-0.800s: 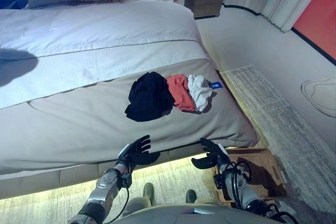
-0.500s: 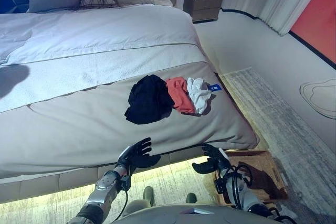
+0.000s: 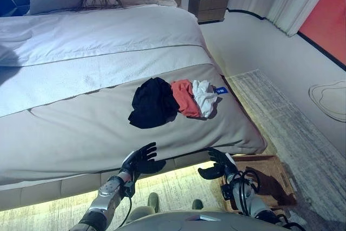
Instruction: Pick up the clothes from the bed and place them into the basket
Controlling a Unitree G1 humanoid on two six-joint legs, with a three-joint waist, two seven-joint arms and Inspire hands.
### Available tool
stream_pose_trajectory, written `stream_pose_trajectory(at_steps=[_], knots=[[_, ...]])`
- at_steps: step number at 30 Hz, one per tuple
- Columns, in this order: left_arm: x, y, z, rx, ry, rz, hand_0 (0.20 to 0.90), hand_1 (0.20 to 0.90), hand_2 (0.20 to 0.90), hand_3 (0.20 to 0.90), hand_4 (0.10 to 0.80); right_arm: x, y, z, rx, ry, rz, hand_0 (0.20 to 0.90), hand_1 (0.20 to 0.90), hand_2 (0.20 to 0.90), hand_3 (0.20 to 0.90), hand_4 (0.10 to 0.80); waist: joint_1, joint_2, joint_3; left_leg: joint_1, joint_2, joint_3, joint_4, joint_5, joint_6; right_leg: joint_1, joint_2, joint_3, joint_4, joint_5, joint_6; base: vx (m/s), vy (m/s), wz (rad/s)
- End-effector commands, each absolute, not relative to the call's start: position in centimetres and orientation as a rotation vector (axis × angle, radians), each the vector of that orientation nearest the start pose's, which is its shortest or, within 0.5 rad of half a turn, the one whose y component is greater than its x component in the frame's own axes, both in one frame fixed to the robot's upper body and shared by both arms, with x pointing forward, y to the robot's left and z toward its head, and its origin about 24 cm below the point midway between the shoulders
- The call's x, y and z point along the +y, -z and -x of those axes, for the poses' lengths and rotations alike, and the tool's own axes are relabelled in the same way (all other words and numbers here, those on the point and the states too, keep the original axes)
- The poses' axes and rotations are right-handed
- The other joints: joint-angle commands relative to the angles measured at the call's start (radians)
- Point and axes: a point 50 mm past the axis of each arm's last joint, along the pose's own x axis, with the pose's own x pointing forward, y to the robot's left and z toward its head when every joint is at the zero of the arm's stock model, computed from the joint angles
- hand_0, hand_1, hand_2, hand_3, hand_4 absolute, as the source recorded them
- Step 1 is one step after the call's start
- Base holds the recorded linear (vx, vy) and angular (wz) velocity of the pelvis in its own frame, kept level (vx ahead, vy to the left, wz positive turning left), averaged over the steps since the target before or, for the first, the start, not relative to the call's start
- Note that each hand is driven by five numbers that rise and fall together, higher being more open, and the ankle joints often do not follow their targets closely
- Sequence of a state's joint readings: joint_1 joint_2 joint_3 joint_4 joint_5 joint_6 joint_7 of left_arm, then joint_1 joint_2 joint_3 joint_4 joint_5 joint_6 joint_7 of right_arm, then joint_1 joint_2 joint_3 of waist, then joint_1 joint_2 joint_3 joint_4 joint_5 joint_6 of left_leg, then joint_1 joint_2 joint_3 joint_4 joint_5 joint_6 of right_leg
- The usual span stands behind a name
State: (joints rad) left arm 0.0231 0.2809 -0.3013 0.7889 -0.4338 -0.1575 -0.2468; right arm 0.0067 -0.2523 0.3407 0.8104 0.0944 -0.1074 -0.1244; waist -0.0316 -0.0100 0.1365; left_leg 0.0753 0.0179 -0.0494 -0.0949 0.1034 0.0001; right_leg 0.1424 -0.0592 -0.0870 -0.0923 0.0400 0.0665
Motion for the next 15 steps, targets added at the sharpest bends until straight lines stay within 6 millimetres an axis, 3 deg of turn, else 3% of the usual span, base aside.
stream_pose_trajectory(at_steps=[1,8,11,12,13,15], knots=[[17.69,8.59,-20.42,0.508,0.284,0.115,0.9,0.9,0.9,0.9,0.8,-17.65,9.73,-20.04,0.563,-0.097,0.323,0.9,0.9,0.9,0.9,0.8,0.013,-0.004,0.004,0.089,0.031,0.062,0.008,-0.166,-0.01,0.013,-0.038,0.021,0.018,-0.047,0.022,0.0,0.0,0.0],[18.0,8.83,-20.28,0.53,0.272,0.121,0.9,0.9,0.9,0.9,0.8,-17.44,9.49,-20.37,0.547,-0.073,0.307,0.9,0.9,0.9,0.9,0.8,0.018,-0.003,0.012,0.092,0.034,0.062,0.01,-0.161,-0.008,0.006,-0.034,0.011,0.062,-0.074,0.014,0.026,-0.059,0.01],[18.07,8.96,-20.12,0.531,0.231,0.17,0.9,0.9,0.9,0.9,0.8,-17.67,9.43,-20.57,0.562,-0.065,0.302,0.9,0.9,0.9,0.9,0.8,0.014,-0.021,0.028,0.042,0.042,0.067,0.172,-0.212,-0.013,-0.012,-0.032,0.033,0.09,-0.087,-0.013,0.039,-0.084,-0.01],[18.08,8.96,-20.04,0.528,0.219,0.187,0.9,0.9,0.9,0.9,0.8,-17.7,9.41,-20.52,0.563,-0.07,0.297,0.9,0.9,0.9,0.9,0.8,0.019,-0.03,0.04,0.007,0.038,0.064,0.254,-0.206,-0.02,-0.014,-0.037,0.028,0.094,-0.081,-0.02,0.0,0.0,0.0],[18.16,9.04,-19.77,0.525,0.205,0.217,0.9,0.9,0.9,0.9,0.8,-17.92,9.48,-20.3,0.57,-0.062,0.298,0.9,0.9,0.9,0.9,0.8,0.031,-0.034,0.064,-0.08,0.027,0.035,0.401,-0.151,-0.035,-0.019,-0.036,0.019,0.102,-0.072,-0.034,0.035,0.022,0.05],[18.13,9.01,-19.81,0.518,0.203,0.242,0.9,0.9,0.9,0.9,0.8,-18.33,9.37,-20.33,0.547,-0.02,0.321,0.9,0.9,0.9,0.9,0.8,0.042,-0.024,0.085,-0.145,0.025,0.023,0.428,-0.091,-0.047,-0.017,-0.03,0.019,0.111,-0.071,-0.038,0.046,0.13,0.1]])
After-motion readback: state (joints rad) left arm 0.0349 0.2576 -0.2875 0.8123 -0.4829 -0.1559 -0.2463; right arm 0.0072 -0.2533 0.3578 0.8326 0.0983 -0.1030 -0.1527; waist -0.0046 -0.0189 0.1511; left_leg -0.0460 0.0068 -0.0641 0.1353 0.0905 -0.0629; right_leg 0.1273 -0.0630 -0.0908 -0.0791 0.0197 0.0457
